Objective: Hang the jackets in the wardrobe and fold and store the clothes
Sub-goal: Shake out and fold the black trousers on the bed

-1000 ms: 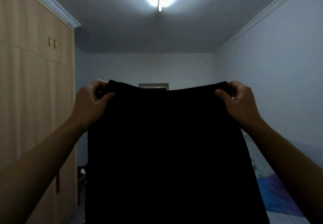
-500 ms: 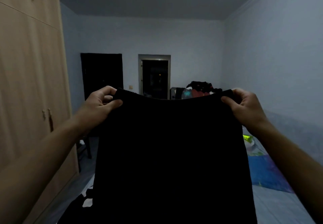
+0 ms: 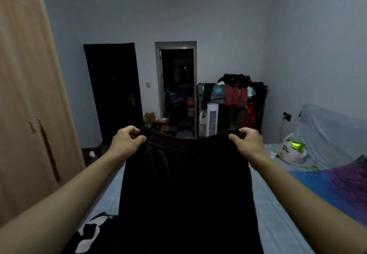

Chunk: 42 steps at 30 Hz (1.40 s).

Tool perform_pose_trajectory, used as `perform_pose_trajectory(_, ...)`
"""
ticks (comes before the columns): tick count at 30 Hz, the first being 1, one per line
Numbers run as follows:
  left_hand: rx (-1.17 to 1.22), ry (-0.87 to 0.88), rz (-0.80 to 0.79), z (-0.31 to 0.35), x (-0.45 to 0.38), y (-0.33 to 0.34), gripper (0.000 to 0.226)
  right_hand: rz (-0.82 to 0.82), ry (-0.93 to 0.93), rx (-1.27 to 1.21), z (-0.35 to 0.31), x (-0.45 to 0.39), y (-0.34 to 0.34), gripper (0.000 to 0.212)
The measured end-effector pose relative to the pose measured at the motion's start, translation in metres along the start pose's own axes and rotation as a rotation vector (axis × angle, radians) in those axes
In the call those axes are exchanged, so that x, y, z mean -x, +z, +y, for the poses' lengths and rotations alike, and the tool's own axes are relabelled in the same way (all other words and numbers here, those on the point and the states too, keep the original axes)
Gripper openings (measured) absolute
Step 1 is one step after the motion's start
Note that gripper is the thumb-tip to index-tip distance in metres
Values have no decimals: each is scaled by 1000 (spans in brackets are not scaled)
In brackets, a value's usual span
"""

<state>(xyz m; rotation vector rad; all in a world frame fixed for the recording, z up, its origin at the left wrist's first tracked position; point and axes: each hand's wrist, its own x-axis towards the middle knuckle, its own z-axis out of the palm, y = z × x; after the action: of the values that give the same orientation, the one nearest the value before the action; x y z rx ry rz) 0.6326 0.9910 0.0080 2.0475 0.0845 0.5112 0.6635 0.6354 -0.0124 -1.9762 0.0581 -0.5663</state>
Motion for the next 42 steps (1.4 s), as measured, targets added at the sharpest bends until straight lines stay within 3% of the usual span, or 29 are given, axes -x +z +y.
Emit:
perform_pose_trajectory(4, -128, -72, 50, -19, 11, 38, 12, -14, 114, 95, 24, 19, 34, 11)
perform_pose_trajectory(13, -34, -42, -141, -46, 104, 61, 17, -69, 101, 132, 15, 137, 78, 16)
perform_pose_trajectory(20, -60, 39, -150, -71, 97, -3, 10, 7, 135, 254, 22, 141, 38, 12)
perform_pose_trajectory(25, -161, 183, -322, -92, 83, -49, 8, -59, 74, 171, 20, 143, 14, 9)
perform_pose_trajectory(30, -215, 174, -459, -107, 71, -72, 10, -88, -36, 21, 1, 149, 11, 5)
perform_pose_trajectory(36, -668, 235, -545, -84, 66, -79, 27, -132, -160, -20, -18, 159, 19, 9)
perform_pose_trajectory(40, -760, 323, -754, -42, 87, -53, 79, -185, -195, -42, -28, 168, 34, 10)
perform_pose_trajectory(42, -730, 382, -810, -29, 97, -29, 90, -200, -213, -35, -30, 172, 39, 9)
